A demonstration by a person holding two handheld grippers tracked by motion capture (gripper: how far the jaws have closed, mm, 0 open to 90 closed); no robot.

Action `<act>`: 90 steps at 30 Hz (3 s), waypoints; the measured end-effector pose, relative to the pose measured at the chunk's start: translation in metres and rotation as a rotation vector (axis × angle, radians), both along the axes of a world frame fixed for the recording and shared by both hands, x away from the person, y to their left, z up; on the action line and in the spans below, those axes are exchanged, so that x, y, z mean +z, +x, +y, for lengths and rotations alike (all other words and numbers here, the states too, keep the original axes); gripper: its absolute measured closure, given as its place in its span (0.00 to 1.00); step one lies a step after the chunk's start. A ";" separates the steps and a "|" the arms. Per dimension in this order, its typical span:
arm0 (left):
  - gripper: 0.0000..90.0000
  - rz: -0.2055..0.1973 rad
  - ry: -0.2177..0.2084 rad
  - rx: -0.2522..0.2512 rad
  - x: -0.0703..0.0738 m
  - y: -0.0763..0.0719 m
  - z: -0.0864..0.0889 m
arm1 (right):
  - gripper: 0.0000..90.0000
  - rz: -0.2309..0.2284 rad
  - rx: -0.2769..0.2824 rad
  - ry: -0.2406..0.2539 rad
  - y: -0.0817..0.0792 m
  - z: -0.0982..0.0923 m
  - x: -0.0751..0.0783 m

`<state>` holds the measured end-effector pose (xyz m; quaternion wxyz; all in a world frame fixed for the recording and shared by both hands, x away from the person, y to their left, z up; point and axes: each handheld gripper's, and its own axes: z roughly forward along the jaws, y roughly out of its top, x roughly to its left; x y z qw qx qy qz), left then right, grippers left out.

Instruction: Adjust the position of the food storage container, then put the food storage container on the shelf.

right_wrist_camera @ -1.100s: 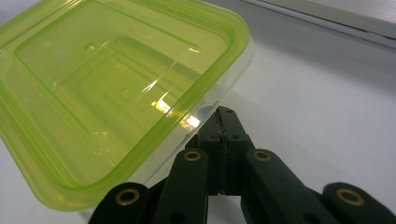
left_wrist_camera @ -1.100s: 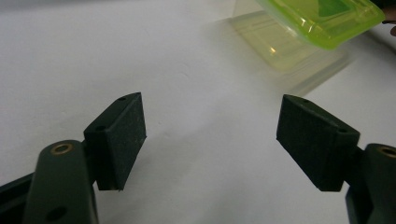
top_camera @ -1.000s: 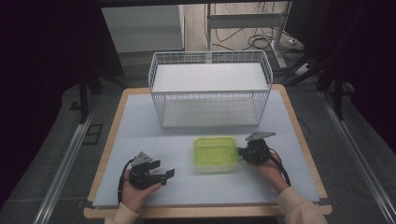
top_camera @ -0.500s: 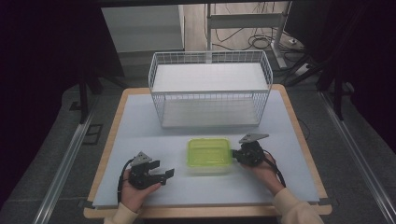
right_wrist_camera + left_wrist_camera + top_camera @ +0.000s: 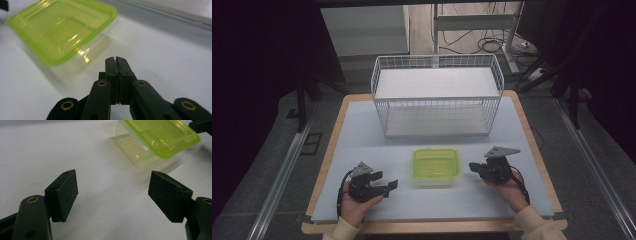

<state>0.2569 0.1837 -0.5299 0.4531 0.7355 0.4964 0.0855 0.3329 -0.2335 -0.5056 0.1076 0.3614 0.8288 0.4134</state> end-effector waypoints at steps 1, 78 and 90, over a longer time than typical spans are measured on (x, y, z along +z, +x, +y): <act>0.26 0.000 0.002 -0.001 0.000 0.000 0.000 | 0.98 0.001 0.002 0.005 -0.004 -0.004 0.001; 0.49 0.276 -0.280 -0.101 0.015 0.080 -0.029 | 0.58 0.326 -0.027 0.271 0.037 0.013 0.011; 0.58 0.303 -0.295 -0.119 0.007 0.083 -0.033 | 0.64 0.358 -0.025 0.282 0.039 0.013 0.005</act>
